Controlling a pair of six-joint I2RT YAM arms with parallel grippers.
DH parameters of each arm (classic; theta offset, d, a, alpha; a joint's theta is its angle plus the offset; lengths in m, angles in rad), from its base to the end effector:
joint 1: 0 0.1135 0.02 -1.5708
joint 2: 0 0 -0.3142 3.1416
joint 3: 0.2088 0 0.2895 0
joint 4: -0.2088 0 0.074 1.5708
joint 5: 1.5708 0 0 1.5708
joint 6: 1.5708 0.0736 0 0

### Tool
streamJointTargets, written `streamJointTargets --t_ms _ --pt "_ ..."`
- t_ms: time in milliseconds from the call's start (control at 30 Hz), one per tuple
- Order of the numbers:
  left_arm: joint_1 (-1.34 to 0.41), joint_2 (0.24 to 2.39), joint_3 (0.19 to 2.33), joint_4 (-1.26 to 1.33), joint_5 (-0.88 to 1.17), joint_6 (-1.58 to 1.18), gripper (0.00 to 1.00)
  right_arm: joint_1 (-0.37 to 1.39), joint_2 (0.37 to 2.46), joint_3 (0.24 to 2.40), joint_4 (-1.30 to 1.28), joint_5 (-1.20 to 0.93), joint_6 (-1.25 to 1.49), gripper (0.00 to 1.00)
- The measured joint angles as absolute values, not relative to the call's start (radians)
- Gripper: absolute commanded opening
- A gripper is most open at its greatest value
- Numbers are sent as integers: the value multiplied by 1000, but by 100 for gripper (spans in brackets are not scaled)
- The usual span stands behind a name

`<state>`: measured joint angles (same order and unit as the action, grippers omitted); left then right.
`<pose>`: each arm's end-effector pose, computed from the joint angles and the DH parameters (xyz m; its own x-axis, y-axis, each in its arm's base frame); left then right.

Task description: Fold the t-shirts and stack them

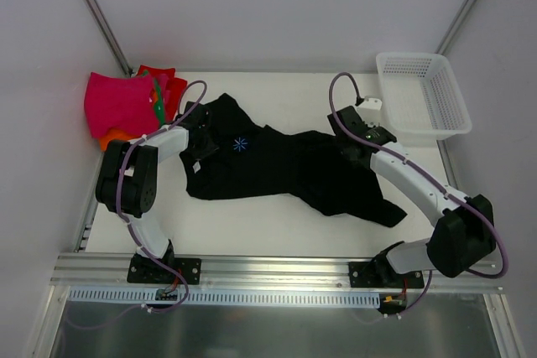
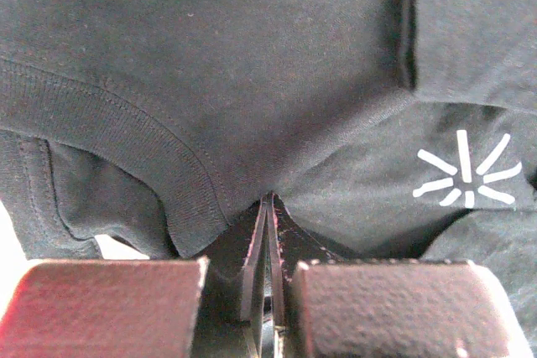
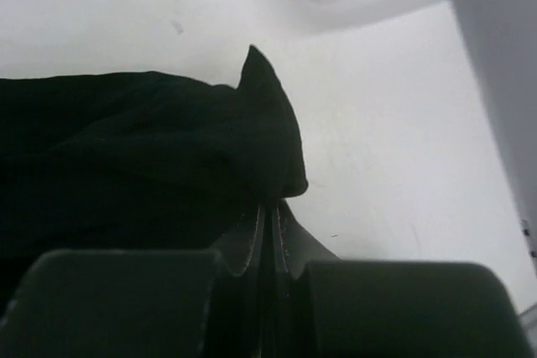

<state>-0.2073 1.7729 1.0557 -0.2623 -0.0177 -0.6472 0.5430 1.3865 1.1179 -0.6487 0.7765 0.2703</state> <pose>0.4095 -0.0848 0.1579 -0.7664 -0.4548 -0.4536 -0.3334 0.8852 -0.3244 0.3077 0.1255 0.3046 -0.6561 -0.1735 -0.7345 0.1778 0.9103 -0.3739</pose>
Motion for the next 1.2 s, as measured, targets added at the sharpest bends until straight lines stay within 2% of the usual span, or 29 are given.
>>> streamJointTargets --t_ms 167,333,367,400,433,500,533,567,633,700,900,1033,1200 --pt "-207 1774 1056 -262 -7 -642 0 493 1407 1162 -683 865 253 1" --pt "-207 1774 1056 -261 0 -639 0 452 1549 1285 -693 907 222 2" --pt "-207 1774 1056 -261 1 -638 0 446 1578 1304 -693 911 218 9" --pt "-207 1774 1056 -261 1 -638 0 441 1606 1322 -692 913 215 22" --pt "-207 1774 1056 -260 1 -638 0 436 1629 1335 -693 916 213 31" --pt "-207 1774 1056 -260 1 -636 0 430 1662 1356 -698 923 198 36" --pt "-207 1774 1056 -260 1 -636 0 428 1673 1366 -700 927 197 57" --pt "-207 1774 1056 -260 1 -635 0 427 1682 1378 -701 932 199 72" --pt "-207 1773 1055 -260 1 -635 0 426 1690 1405 -706 941 181 92" --pt "-207 1773 1054 -259 1 -635 0 425 1690 1429 -707 947 173 95" --pt "-208 1756 1044 -260 20 -627 0 435 1601 1384 -666 877 160 94" --pt "-234 1713 1043 -262 22 -590 0 452 1422 1250 -585 648 146 94" --pt "-346 1674 1065 -258 28 -516 0 484 1250 1081 -450 323 172 94"
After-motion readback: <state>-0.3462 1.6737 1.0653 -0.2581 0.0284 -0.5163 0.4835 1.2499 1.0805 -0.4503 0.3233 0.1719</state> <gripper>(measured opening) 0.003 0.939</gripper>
